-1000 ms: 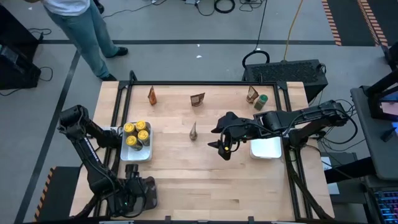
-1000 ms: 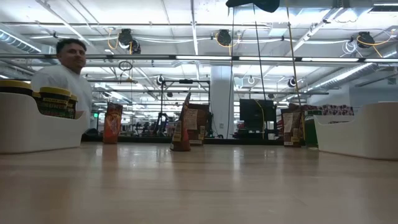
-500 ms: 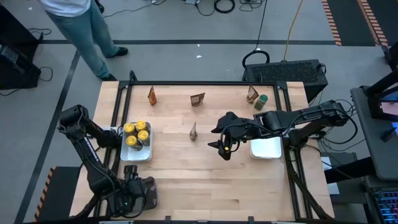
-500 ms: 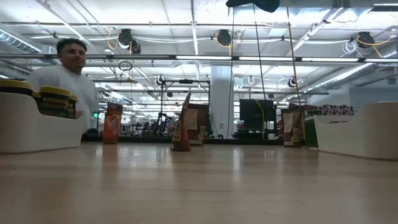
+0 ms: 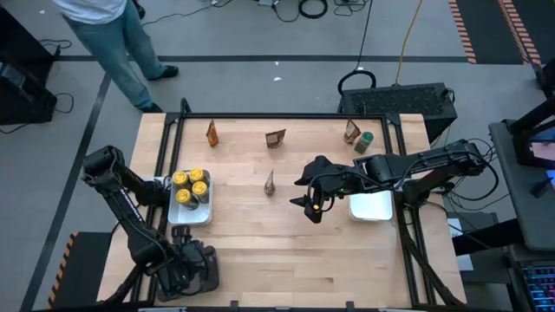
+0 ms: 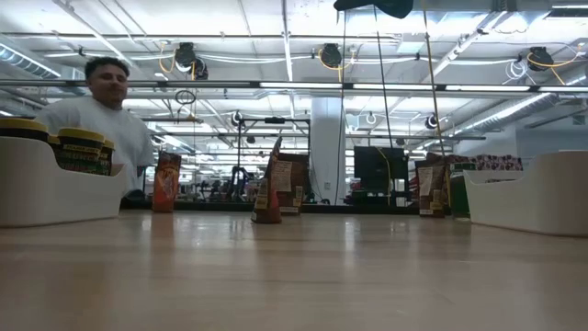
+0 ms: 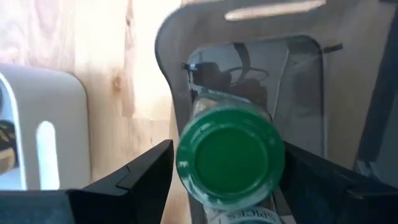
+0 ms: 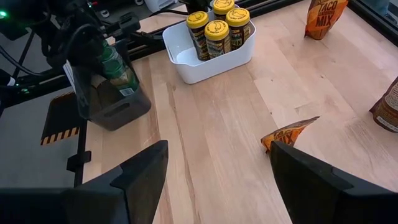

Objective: Sort spices by type
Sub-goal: Put the bottom green seasoning bottle into the black bin

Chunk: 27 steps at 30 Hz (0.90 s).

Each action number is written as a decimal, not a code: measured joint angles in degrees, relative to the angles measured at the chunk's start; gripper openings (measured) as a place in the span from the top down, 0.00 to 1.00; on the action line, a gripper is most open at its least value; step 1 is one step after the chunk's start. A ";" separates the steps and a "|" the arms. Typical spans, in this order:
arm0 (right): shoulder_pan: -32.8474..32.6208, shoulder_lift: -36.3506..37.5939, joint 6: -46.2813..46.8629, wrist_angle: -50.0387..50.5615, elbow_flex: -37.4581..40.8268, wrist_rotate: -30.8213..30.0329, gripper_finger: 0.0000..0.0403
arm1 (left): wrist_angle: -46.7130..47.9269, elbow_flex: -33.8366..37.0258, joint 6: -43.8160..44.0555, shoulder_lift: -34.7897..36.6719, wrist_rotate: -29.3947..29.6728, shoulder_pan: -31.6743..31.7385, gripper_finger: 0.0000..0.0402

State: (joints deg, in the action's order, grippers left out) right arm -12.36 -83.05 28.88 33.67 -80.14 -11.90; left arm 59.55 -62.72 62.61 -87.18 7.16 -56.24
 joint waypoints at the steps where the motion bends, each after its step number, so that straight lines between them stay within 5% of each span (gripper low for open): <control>1: -0.02 0.00 0.00 0.00 0.00 0.00 0.34 | -0.01 0.00 0.13 0.00 -0.56 0.07 0.33; 15: 0.00 0.00 -0.22 0.00 0.00 0.00 0.34 | -0.54 0.00 1.60 0.00 -4.77 0.02 0.46; 27: 0.00 0.00 -0.22 0.00 0.00 0.00 0.34 | -0.42 0.00 1.53 0.00 -4.81 0.01 0.46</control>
State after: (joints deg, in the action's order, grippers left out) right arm -12.36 -83.05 28.67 33.67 -80.14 -11.90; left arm 59.13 -62.72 64.14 -87.18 2.35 -56.22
